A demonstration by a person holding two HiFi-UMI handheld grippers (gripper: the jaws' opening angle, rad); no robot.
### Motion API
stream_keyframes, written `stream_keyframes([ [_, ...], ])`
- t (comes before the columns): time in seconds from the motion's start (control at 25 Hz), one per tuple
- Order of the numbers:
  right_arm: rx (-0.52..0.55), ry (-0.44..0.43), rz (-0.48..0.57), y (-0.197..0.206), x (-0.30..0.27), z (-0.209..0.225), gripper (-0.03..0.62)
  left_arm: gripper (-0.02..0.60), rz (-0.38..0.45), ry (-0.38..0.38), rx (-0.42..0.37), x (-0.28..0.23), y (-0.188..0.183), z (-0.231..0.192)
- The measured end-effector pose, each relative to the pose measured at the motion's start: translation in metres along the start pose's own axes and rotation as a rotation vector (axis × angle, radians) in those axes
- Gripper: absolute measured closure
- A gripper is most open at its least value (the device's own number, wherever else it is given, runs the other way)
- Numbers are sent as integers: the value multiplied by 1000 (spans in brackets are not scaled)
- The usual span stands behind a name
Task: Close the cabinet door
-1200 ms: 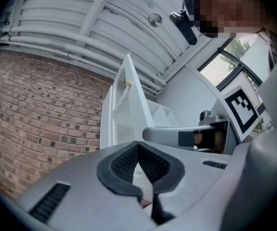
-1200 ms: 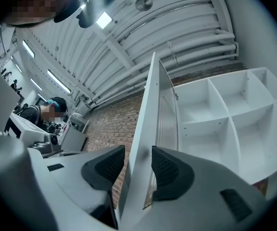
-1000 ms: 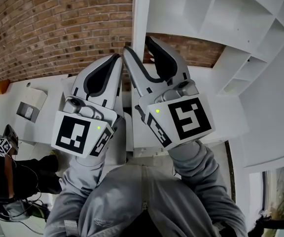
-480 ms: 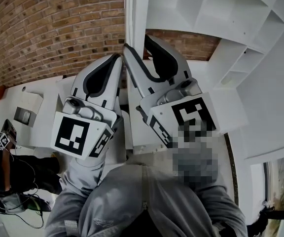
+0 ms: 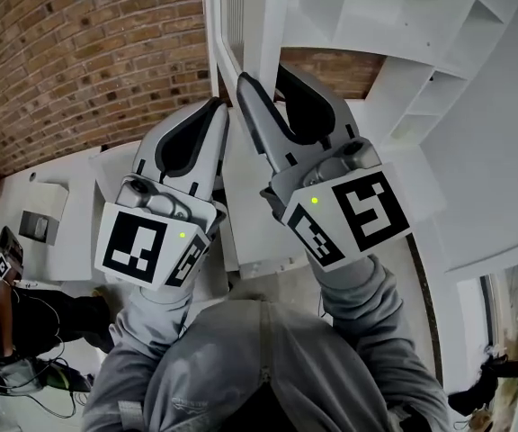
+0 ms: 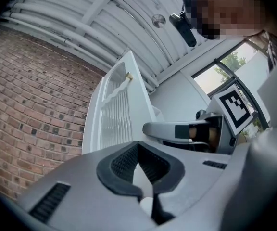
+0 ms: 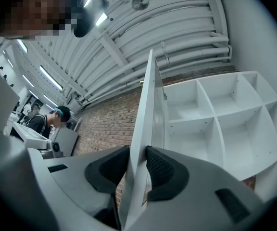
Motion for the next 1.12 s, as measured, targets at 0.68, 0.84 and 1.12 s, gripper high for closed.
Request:
stream_keyframes([
  [0.68,-3,97,-63,2,9,20,493,578,-24,110,41,-10,6,1],
  [0.84,-1,104,-75,3,13,26,494,578,-34,128,46,-9,11,3],
  [1.12,-20,117,-80,10,16,45,502,578,-44,142,40,-18,15,5],
])
Point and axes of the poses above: the fingertips, and each gripper's own axes: x backward along the fingers, z to its right, y out of its underside, the point moved 8 cm from there along x, backward along the fingers, and after that the axes turned 11 degrees about x, right-handed, at the moved point
